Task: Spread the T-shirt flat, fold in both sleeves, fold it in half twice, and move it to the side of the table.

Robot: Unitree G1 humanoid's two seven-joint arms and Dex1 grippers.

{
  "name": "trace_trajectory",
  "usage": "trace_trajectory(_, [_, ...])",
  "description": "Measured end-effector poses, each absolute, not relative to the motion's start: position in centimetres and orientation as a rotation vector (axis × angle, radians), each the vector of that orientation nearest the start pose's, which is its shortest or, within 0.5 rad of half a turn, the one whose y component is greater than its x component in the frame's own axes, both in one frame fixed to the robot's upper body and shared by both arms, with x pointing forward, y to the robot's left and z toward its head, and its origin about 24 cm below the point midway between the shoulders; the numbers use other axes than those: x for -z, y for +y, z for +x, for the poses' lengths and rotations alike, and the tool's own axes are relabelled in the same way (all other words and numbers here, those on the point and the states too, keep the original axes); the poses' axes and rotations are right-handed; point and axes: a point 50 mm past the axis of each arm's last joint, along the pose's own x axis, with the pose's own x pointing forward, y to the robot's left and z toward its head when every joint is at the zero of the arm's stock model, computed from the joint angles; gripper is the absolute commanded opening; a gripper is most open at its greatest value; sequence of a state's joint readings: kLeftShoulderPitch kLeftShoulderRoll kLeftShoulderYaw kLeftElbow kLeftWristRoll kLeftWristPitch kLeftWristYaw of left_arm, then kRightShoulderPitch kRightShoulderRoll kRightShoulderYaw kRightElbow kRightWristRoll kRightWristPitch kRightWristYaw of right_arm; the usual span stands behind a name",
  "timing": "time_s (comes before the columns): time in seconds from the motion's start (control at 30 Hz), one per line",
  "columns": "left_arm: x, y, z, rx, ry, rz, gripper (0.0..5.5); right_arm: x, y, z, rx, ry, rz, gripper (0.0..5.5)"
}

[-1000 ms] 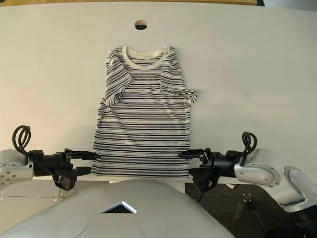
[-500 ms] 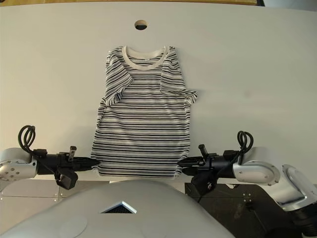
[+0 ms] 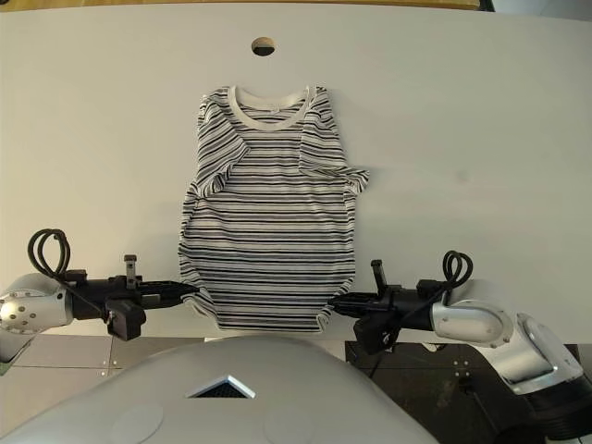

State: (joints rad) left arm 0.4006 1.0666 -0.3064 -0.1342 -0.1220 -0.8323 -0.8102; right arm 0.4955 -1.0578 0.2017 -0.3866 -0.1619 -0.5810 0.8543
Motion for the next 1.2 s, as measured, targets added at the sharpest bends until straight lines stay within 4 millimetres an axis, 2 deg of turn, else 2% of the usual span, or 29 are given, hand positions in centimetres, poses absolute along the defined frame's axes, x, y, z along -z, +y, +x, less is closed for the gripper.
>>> trace_trajectory(0.13, [-6.7,21.1,12.8,1.383,-0.127,0.646,0.10,-6.9,-20.0,11.4,-1.439,0.046,-0.916,0.13])
trace_trajectory(0.23, [-7.6,20.8,15.0,1.253,-0.212,0.586,0.10,-7.5,-20.3,12.2,-1.314,-0.015,-0.812,0.13])
trace_trajectory(0.27, [-7.7,20.8,16.4,1.194,-0.232,0.565,0.10,-7.9,-20.4,12.9,-1.253,-0.057,-0.768,0.13])
trace_trajectory(0.33, [-7.4,20.6,17.9,1.146,-0.240,0.559,0.10,-8.2,-20.4,14.1,-1.179,-0.103,-0.732,0.13])
trace_trajectory(0.43, [-6.2,20.1,20.8,1.038,-0.221,0.572,0.10,-8.4,-20.6,17.6,-0.988,-0.166,-0.703,0.13])
trace_trajectory(0.53, [-5.9,19.3,24.3,0.906,-0.220,0.614,0.10,-8.3,-20.5,21.5,-0.816,-0.211,-0.755,0.13])
trace_trajectory(0.7, [-5.6,19.4,29.1,0.753,-0.174,0.737,0.10,-6.2,-19.3,25.4,-0.668,-0.187,-0.788,0.13])
trace_trajectory(0.87, [-5.1,18.8,32.7,0.634,-0.115,0.818,0.10,-5.1,-18.6,29.1,-0.536,-0.156,-0.830,0.13])
trace_trajectory(0.97, [-4.3,18.2,33.5,0.615,-0.083,0.847,0.10,-4.5,-18.4,30.1,-0.484,-0.137,-0.834,0.13])
trace_trajectory(1.07, [-2.7,17.3,33.3,0.629,-0.035,0.860,0.10,-4.3,-18.2,31.3,-0.448,-0.124,-0.853,0.64])
trace_trajectory(1.2, [-1.7,17.0,33.2,0.608,0.007,0.827,0.72,-3.9,-17.3,32.8,-0.414,-0.102,-0.838,1.29])
